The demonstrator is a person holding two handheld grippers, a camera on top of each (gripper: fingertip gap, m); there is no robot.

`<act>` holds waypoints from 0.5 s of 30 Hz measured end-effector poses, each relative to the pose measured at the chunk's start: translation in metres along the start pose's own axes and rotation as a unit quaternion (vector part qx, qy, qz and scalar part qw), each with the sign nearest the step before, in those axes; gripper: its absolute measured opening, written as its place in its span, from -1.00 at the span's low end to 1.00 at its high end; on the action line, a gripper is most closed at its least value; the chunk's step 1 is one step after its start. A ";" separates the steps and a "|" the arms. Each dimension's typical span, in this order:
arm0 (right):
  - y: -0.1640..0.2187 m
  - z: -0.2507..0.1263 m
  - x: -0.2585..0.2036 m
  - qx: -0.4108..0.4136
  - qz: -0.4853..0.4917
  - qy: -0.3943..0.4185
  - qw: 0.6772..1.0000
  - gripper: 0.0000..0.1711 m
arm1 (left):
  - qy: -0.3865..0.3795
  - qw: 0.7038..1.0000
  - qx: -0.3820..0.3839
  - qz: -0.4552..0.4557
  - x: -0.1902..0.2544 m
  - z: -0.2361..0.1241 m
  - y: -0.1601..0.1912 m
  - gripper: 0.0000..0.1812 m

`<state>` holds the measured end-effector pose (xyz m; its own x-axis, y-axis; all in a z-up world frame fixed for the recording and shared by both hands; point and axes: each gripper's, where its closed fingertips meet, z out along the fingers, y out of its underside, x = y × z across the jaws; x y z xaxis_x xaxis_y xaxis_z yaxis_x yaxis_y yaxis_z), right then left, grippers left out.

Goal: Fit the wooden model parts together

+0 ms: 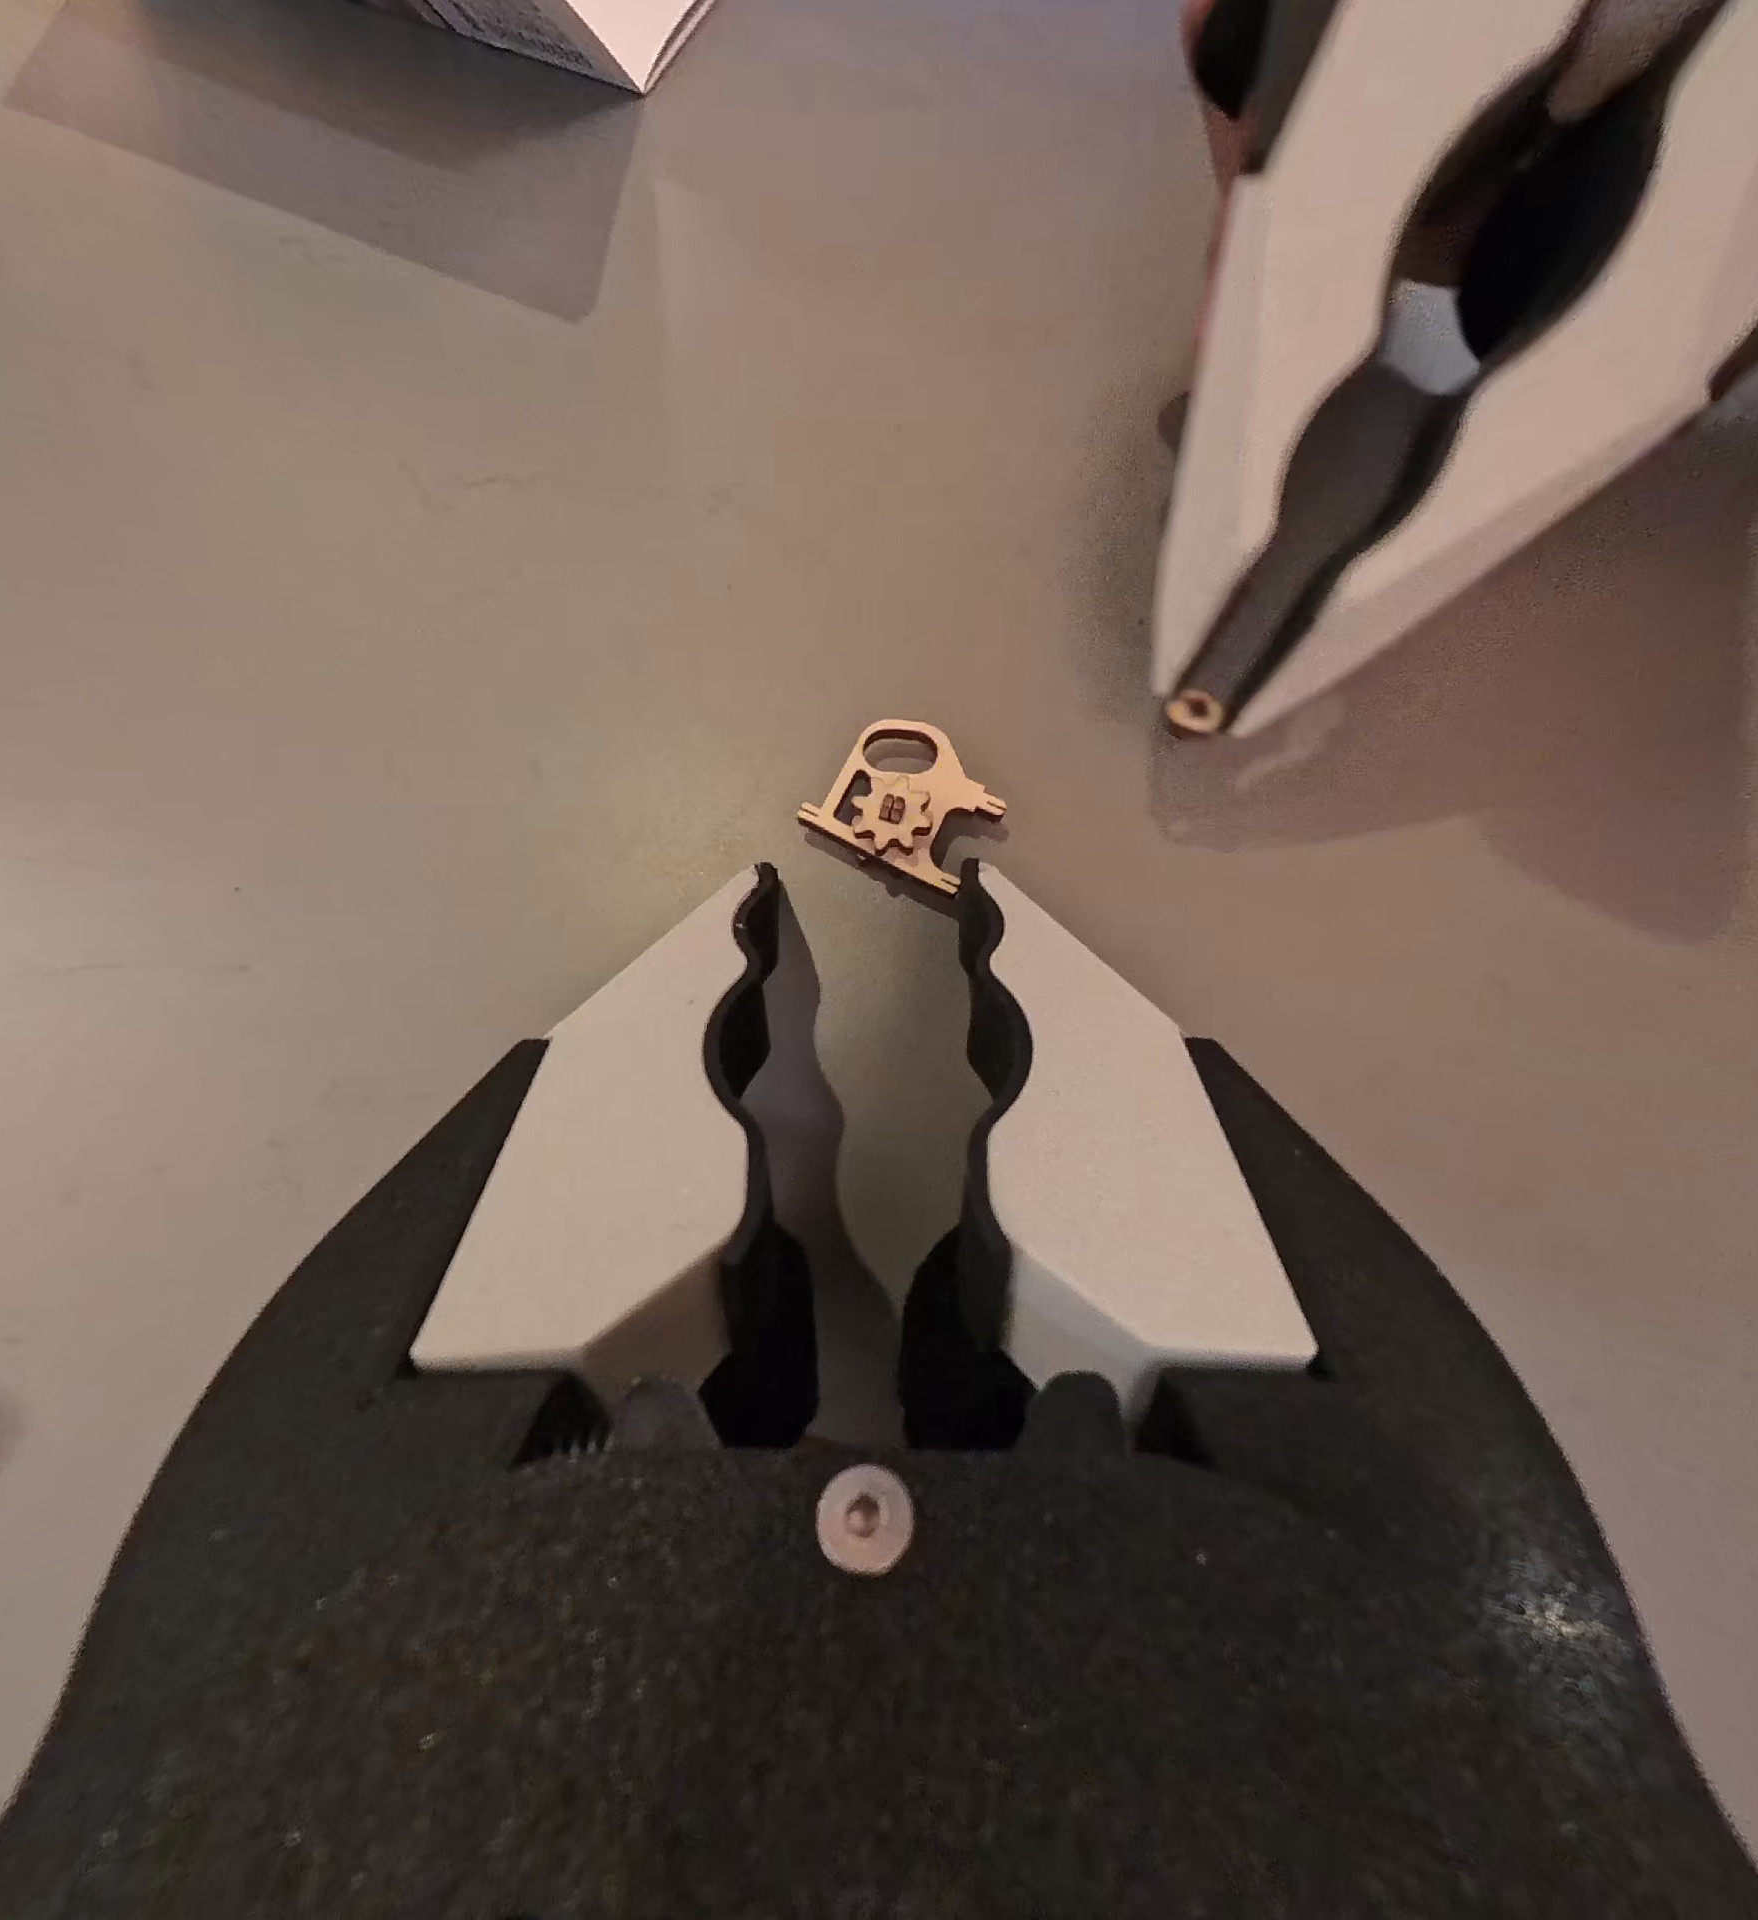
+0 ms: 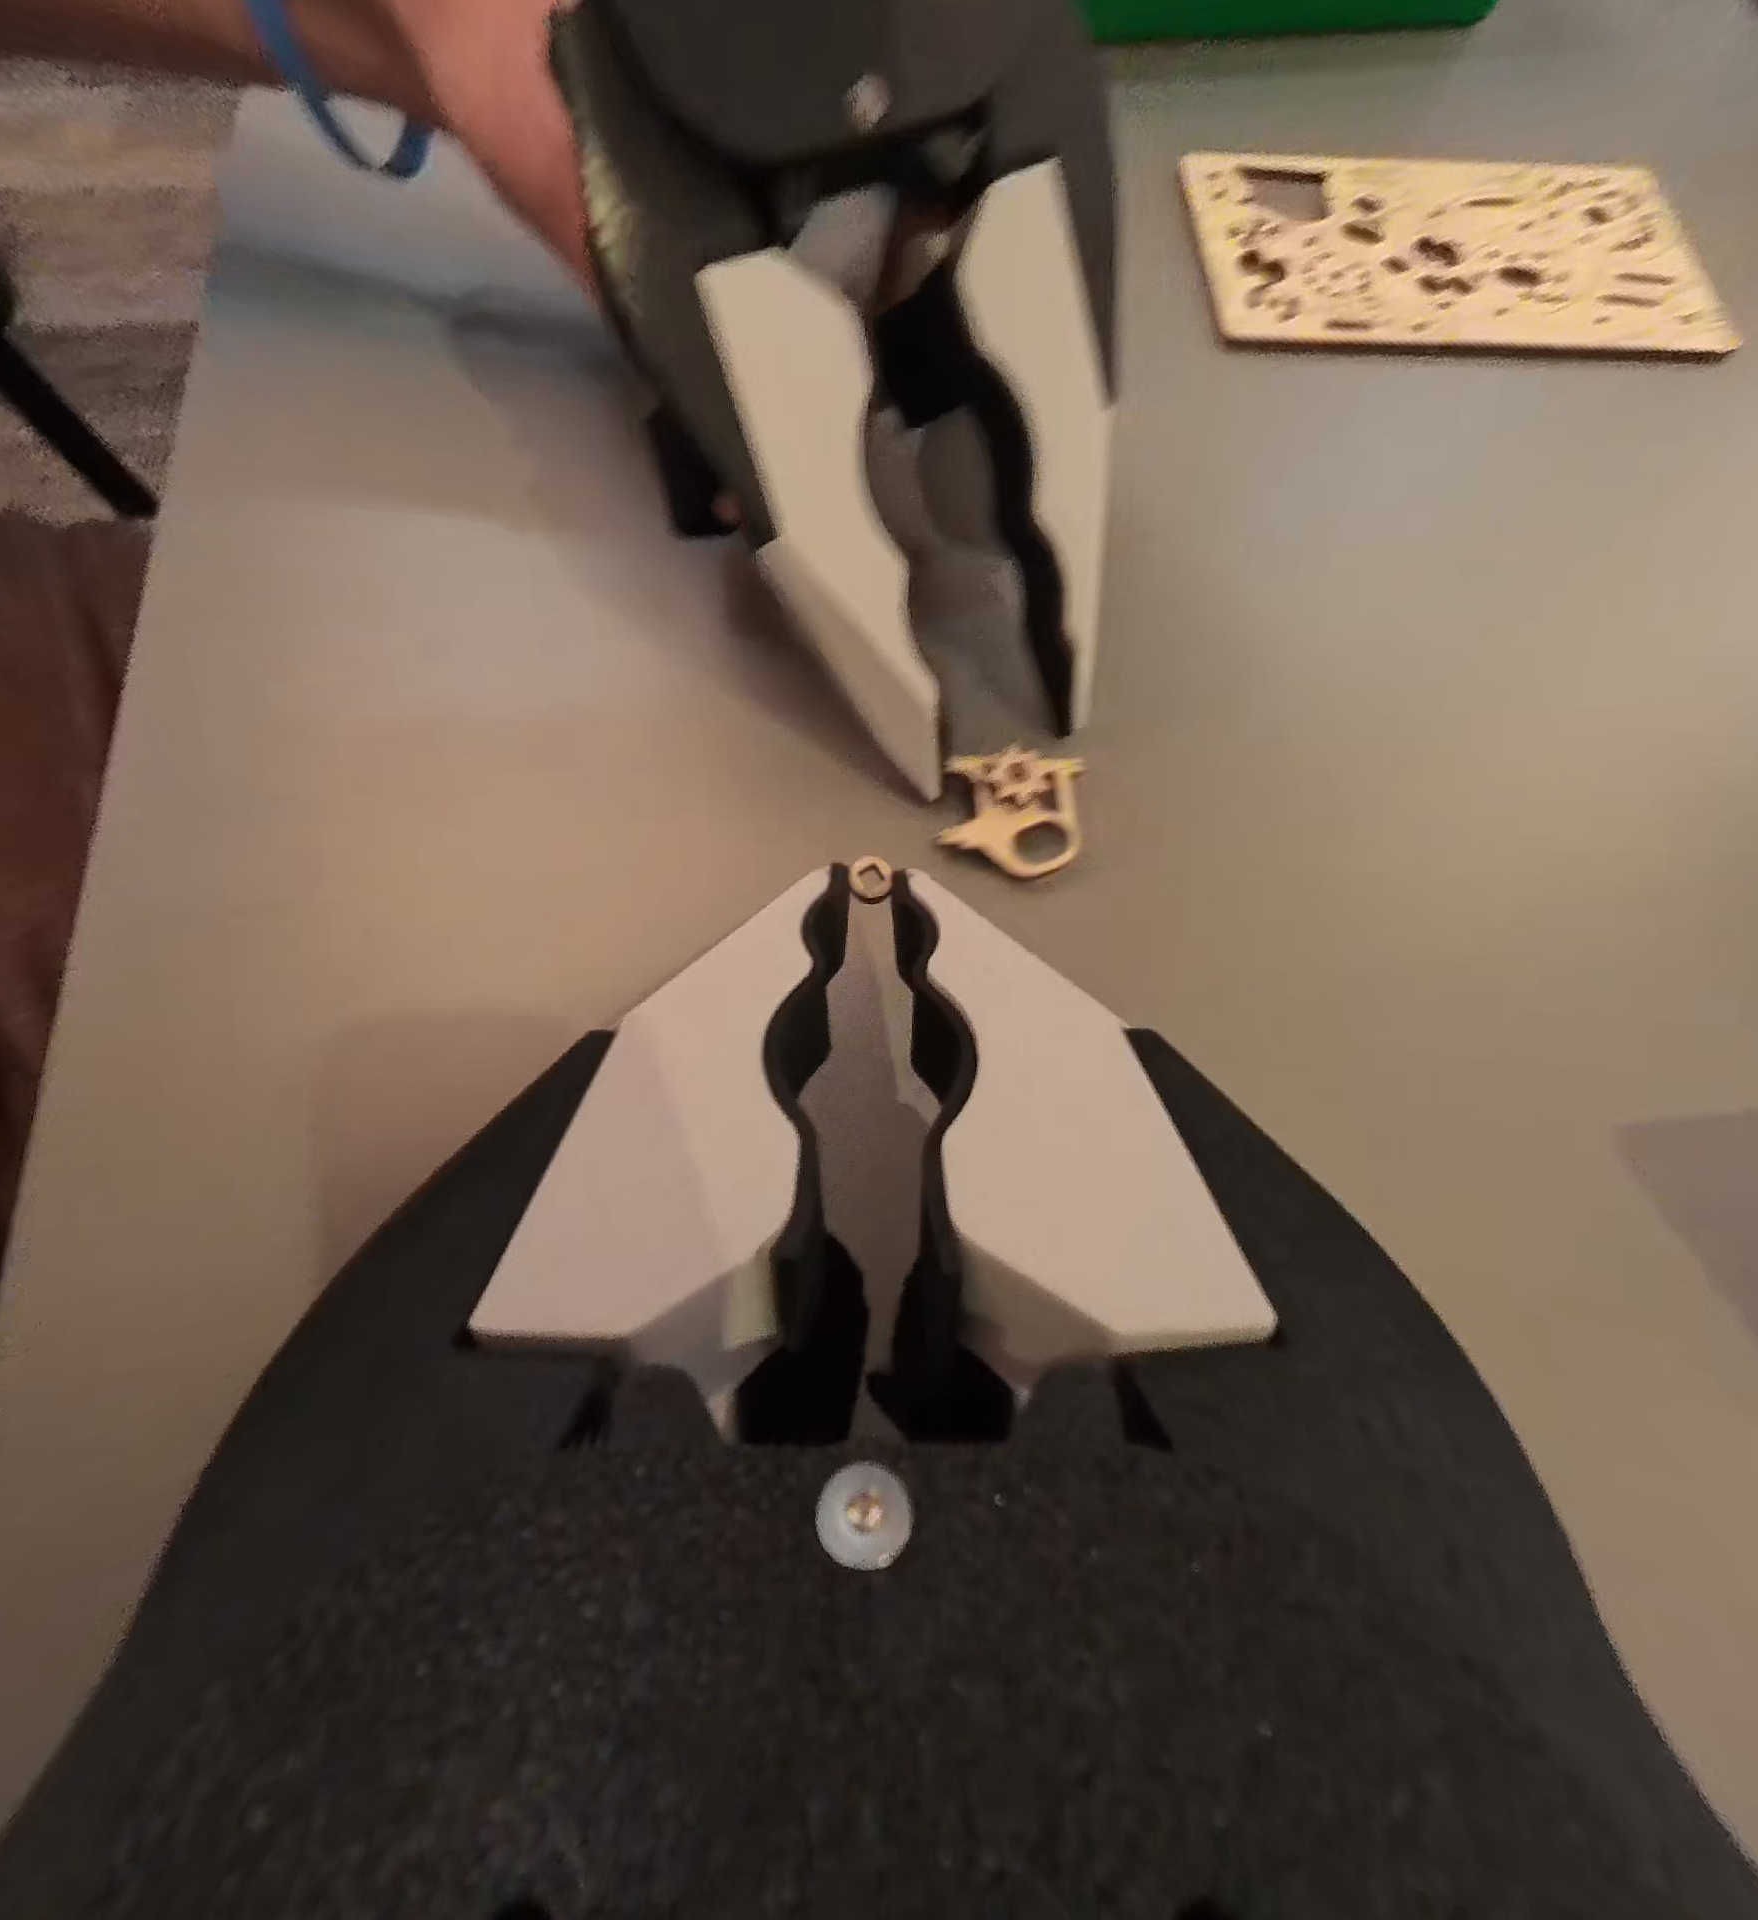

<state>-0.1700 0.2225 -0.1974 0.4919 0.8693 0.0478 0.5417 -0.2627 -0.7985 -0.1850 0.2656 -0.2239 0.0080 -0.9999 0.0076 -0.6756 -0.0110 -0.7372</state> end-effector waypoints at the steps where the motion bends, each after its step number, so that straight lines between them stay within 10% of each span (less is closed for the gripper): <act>1: -0.004 0.002 0.007 0.002 0.005 0.005 1.000 -0.91 | 0.000 1.000 0.000 0.000 0.000 0.000 0.000 -0.64; 15: -0.012 0.030 0.033 -0.036 -0.005 -0.019 0.999 -0.91 | -0.001 1.000 0.000 0.000 0.000 0.000 0.000 -0.64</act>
<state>-0.1807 0.2666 -0.2045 0.4603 0.8872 0.0318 0.5957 -0.2820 -0.7521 -0.1847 0.2658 -0.2237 0.0089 -0.9999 0.0054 -0.6757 -0.0100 -0.7371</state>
